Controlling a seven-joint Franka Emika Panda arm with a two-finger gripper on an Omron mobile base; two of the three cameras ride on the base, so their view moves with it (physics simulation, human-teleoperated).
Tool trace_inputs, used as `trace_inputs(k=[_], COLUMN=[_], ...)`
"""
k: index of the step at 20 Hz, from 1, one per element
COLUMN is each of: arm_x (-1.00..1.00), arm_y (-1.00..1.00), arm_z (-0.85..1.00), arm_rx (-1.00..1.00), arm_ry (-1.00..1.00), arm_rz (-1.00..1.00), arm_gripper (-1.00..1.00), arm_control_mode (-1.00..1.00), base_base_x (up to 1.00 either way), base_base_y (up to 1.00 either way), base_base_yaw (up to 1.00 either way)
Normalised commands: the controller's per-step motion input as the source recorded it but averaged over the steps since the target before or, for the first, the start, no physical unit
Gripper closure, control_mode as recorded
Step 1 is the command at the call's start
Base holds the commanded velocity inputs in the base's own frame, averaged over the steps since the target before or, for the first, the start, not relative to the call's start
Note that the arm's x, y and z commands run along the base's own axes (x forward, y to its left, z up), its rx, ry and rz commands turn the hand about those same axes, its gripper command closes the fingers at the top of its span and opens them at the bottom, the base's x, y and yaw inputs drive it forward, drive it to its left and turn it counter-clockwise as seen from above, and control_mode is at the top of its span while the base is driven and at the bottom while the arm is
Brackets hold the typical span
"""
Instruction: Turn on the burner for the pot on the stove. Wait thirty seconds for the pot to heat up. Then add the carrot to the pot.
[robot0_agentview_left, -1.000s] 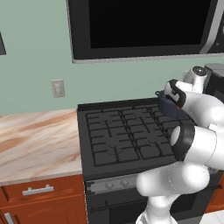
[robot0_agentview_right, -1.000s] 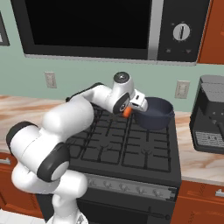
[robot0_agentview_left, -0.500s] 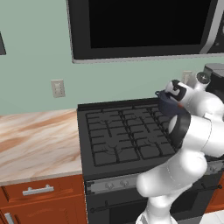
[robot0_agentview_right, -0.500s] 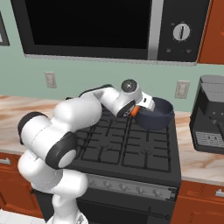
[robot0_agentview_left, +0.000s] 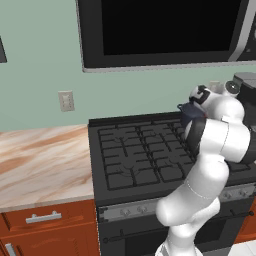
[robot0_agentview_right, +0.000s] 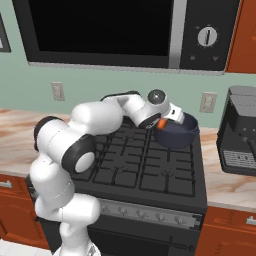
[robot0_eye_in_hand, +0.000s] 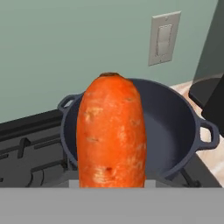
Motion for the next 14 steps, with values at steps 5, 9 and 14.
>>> trace_inputs(k=[5, 9, 14], arm_x=[0.21, 0.3, 0.29], arm_y=[-0.13, -0.01, -0.01], arm_z=[0.0, 0.0, -0.03], arm_rx=[0.0, 0.0, 0.0], arm_ry=[0.0, 0.0, 0.01], arm_rz=[0.0, 0.0, 0.0], arm_gripper=[1.0, 1.0, 1.0], arm_control_mode=[-1.0, -1.0, -1.0], base_base_x=[0.0, 0.0, 0.0], base_base_y=[0.0, 0.0, 0.0], base_base_yaw=[0.0, 0.0, 0.0])
